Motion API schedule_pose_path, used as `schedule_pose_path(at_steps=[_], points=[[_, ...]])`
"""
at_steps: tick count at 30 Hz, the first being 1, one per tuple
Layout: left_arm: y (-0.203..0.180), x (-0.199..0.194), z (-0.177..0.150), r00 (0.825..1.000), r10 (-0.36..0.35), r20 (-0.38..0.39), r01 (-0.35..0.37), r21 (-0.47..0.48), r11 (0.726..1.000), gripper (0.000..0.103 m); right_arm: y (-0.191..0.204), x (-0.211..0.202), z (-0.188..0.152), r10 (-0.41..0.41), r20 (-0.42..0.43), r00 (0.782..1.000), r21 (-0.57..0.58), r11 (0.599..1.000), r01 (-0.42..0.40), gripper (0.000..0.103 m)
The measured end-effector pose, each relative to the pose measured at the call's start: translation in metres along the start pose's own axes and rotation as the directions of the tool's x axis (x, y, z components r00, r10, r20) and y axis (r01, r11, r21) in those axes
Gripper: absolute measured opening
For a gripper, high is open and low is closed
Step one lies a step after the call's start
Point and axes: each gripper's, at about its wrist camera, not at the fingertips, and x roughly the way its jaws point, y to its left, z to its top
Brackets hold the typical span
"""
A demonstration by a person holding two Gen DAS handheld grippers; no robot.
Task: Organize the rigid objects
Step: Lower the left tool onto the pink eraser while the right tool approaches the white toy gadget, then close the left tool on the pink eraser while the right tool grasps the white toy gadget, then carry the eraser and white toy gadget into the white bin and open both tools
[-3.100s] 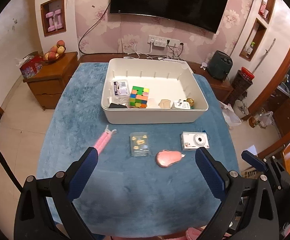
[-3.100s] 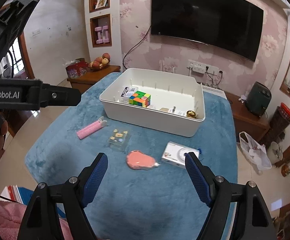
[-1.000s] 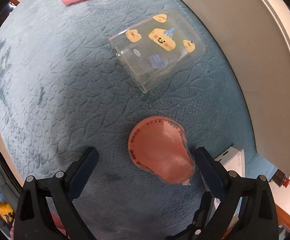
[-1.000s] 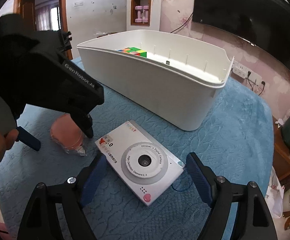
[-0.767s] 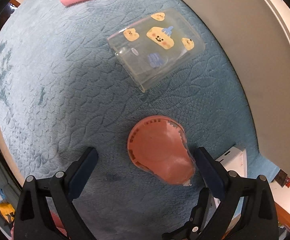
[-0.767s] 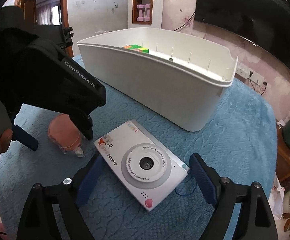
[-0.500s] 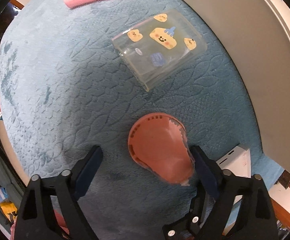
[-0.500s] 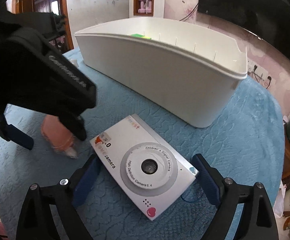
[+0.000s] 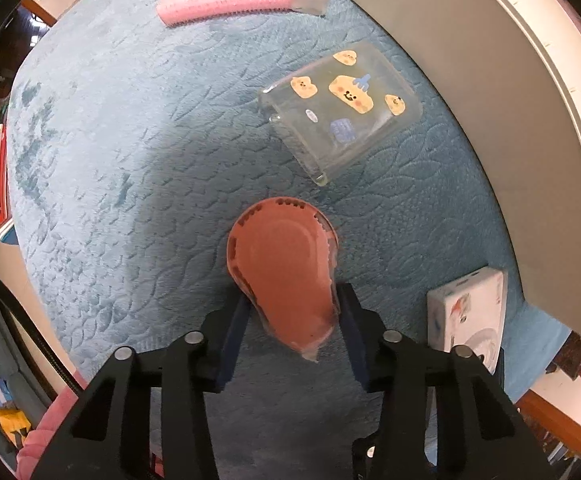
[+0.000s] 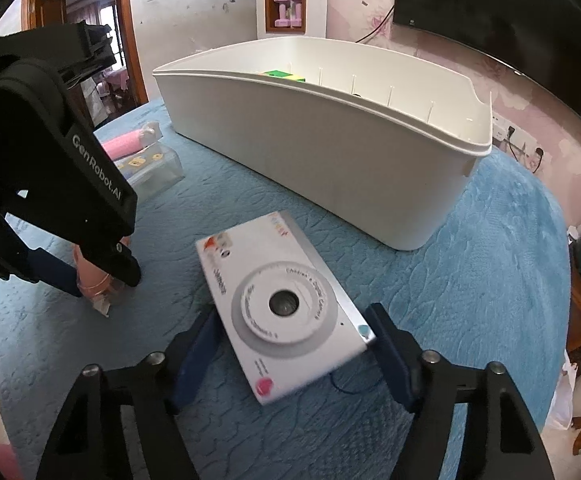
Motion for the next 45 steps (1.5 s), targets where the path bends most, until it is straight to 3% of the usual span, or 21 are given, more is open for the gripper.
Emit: schedule_pose_path(at_steps=[5,10,23,28,38,43,45], points=[[0.013,-0.004,-0.008,0.999,-0.032,0.013,0.032,0.018,0.999,0.045,0.003,-0.008,-0.007,0.018,-0.029,0.999,0.039,0.999,-0.017,0.063],[0.031,-0.006,-0.013,0.999,-0.038,0.008,0.038,0.053,0.998,0.044,0.004,-0.02,-0.013,0.025,-0.071,0.997,0.118,0.993,-0.017,0.062],[0.087,-0.015,-0.023,0.994,-0.048,-0.096,0.055,0.072,0.996,0.043,0.006,-0.086,-0.017,0.062,-0.117,0.991,0.28,0.959,-0.027,0.06],[0.104,-0.048,-0.022,1.0,-0.026,-0.011,0.027,0.151,0.988,0.042,0.002,-0.111,-0.006,0.052,-0.091,0.994,0.321,0.947,-0.02,0.058],[0.129,-0.117,-0.017,0.992,-0.064,0.104,0.037,0.248,0.968,0.042,0.007,-0.136,0.014,0.051,-0.064,0.997,0.368,0.93,-0.024,0.057],[0.12,-0.14,-0.01,0.987,-0.065,0.15,0.015,0.311,0.95,0.042,0.017,-0.152,0.038,0.036,-0.015,0.999,0.345,0.938,-0.028,0.057],[0.117,-0.143,0.001,0.986,-0.09,0.141,0.037,0.336,0.941,0.042,0.018,-0.157,0.047,0.027,0.01,1.0,0.351,0.936,-0.029,0.057]])
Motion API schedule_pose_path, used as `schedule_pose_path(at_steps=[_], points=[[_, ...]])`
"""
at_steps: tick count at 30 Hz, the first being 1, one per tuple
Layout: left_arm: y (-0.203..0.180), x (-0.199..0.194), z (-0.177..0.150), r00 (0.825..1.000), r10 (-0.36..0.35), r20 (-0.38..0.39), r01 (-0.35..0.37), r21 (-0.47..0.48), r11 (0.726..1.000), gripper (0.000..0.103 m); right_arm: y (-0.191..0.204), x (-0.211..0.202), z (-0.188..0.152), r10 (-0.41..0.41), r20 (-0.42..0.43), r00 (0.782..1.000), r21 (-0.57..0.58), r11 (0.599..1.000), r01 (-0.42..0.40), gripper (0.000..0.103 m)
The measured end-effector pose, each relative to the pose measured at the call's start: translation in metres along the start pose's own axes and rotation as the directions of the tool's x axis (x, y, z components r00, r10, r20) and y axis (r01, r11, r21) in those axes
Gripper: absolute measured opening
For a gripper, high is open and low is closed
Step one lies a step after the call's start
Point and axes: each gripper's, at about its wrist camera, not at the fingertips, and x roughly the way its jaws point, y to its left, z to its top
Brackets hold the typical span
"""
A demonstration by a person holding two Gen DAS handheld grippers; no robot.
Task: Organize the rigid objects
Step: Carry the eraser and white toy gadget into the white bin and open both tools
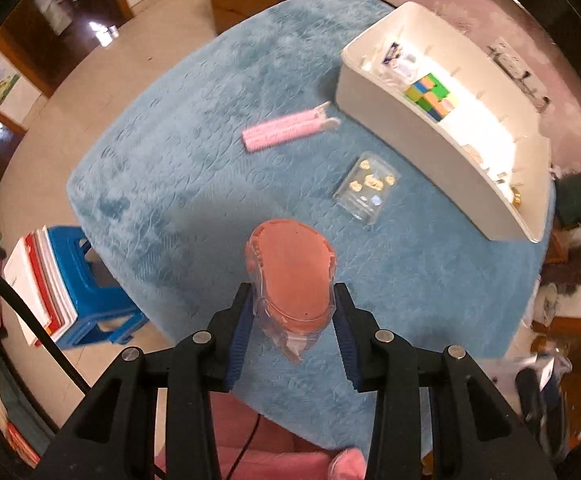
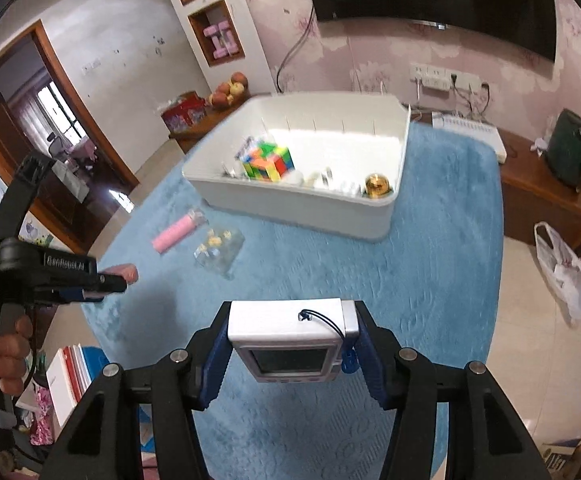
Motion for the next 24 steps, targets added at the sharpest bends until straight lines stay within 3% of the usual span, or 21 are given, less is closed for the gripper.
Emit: schedule_pose_path(at_steps=[9,24], points=[[-0.007,-0.034,0.028,0.993,-0.087,0.076,0.076,0.128,0.989,0.042,0.018,-0.02,0.048,-0.015,0.138,0.99,-0.003,1.0,0.016,0.057],[-0.058,-0.07,0.114,0.968,-0.196,0.155,0.125,0.377,0.918,0.042,0.026,-0.017,0.125,-0.124,0.299,0.946,0.075,0.992,0.106,0.057]])
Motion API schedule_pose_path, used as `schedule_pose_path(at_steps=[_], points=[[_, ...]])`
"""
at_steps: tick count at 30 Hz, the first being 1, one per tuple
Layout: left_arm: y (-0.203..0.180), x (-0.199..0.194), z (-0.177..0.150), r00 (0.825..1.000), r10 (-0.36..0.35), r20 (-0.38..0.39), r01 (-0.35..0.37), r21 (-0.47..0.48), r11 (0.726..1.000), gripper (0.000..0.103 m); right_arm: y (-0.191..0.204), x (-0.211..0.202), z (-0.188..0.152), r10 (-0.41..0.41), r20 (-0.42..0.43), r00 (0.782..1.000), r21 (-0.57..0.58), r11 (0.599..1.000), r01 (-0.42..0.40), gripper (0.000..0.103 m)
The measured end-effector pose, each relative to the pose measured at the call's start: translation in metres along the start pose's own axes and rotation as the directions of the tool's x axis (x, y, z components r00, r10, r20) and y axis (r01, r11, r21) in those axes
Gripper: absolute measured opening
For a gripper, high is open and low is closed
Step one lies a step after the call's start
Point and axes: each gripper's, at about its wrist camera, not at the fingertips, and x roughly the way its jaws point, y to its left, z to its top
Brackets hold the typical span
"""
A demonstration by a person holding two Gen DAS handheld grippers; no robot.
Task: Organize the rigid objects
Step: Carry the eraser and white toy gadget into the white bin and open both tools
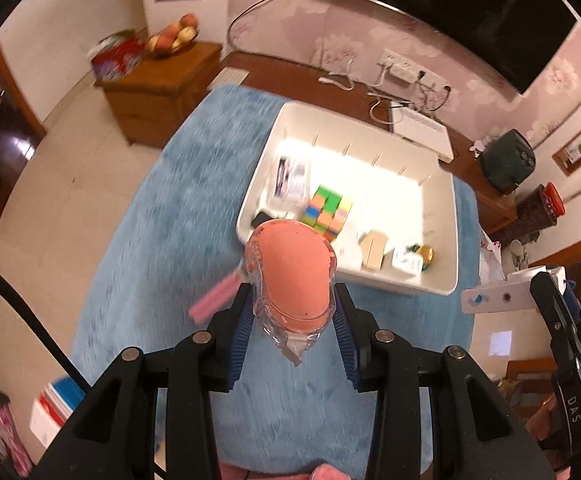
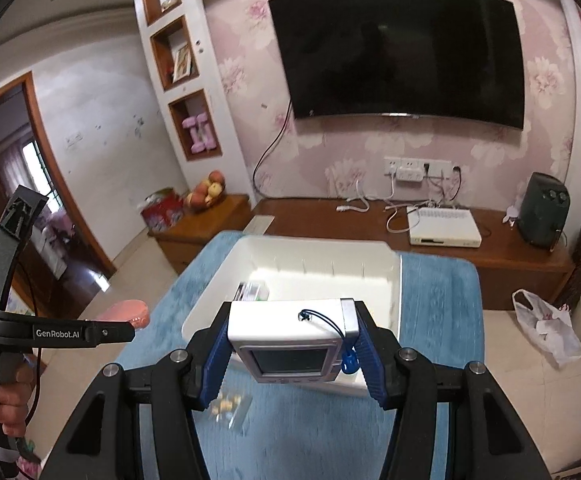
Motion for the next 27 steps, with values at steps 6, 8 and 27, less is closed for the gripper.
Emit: schedule_pose_path(at_steps=[6,8,27], points=[[-0.01,0.005,0.037,0.999,-0.02,0.03,0.018,0.078,0.997,0.042,-0.002,0.023,0.021,-0.044,0.038,0.998,0.019,0.999,0.043,0.057],[-0.014,0.008,0.049,0.999,-0.031,0.043,0.027,0.102,0.994,0.042,-0.004,0.032,0.026,-0.055,0.047,0.997,0.03,0.998,0.054,0.057],[-0.056,0.068,0.1,0.978,-0.086,0.19,0.032,0.27,0.962,0.042,-0.046,0.104,0.044,-0.139,0.04,0.99,0.142,0.981,0.132,0.057]])
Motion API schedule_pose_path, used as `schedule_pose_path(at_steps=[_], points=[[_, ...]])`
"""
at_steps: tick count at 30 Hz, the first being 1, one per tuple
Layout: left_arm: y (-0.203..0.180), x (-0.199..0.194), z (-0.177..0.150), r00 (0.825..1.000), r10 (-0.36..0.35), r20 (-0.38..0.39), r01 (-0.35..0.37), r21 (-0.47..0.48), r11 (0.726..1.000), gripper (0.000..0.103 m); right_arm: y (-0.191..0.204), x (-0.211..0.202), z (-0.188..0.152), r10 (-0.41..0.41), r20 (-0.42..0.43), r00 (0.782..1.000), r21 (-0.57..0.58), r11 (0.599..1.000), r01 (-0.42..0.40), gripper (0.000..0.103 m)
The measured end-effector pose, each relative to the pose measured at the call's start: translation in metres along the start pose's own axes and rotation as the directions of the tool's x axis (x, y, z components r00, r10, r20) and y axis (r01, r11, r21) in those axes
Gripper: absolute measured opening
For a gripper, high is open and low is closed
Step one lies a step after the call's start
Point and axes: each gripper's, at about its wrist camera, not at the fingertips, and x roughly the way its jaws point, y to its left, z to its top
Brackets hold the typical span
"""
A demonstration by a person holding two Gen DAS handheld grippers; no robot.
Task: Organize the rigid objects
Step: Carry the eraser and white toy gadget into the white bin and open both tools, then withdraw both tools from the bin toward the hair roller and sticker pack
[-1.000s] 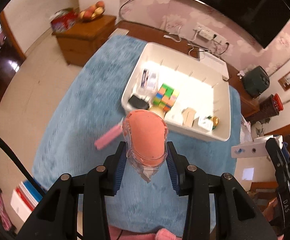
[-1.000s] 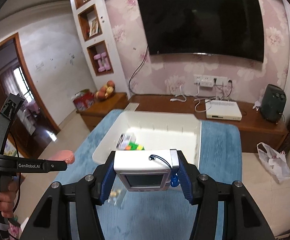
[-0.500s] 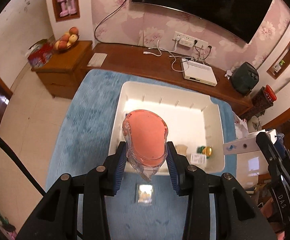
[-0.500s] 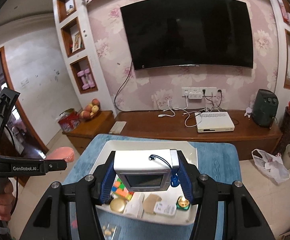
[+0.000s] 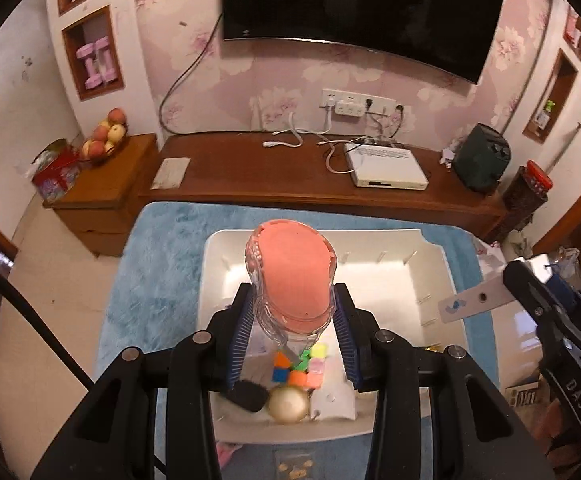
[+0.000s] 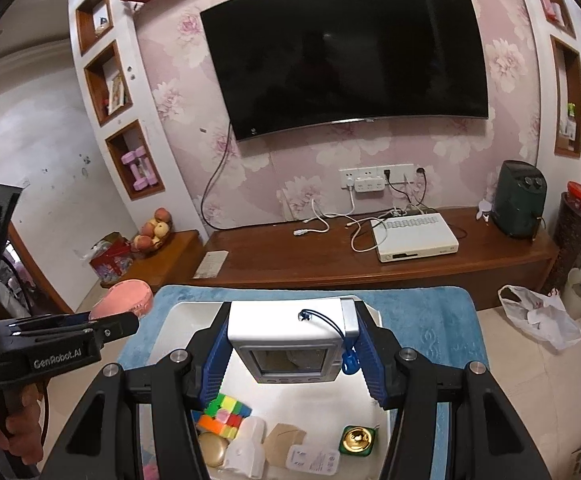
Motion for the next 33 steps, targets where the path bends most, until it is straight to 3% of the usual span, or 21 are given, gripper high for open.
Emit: schedule_pose_path(at_steps=[18,24,33], points=[[-0.017,0.003,0.007,0.988,-0.142,0.063,0.137,0.068,0.988,0.044,-0.005,0.016,0.002,0.012,-0.024,1.0,0.029,1.0,-0.012,0.06],[-0.019,-0.011,0.005,0.985,-0.144,0.097,0.136,0.089,0.987,0.066,-0.002,-0.003,0.009,0.007,0.037,0.999,0.016,1.0,-0.007,0.06],[-0.01,-0.041,0.001,0.979,-0.142,0.144,0.132,0.073,0.989,0.071,0.009,-0.045,0.015,-0.014,0.082,0.996,-0.01,1.0,0.015,0.073]])
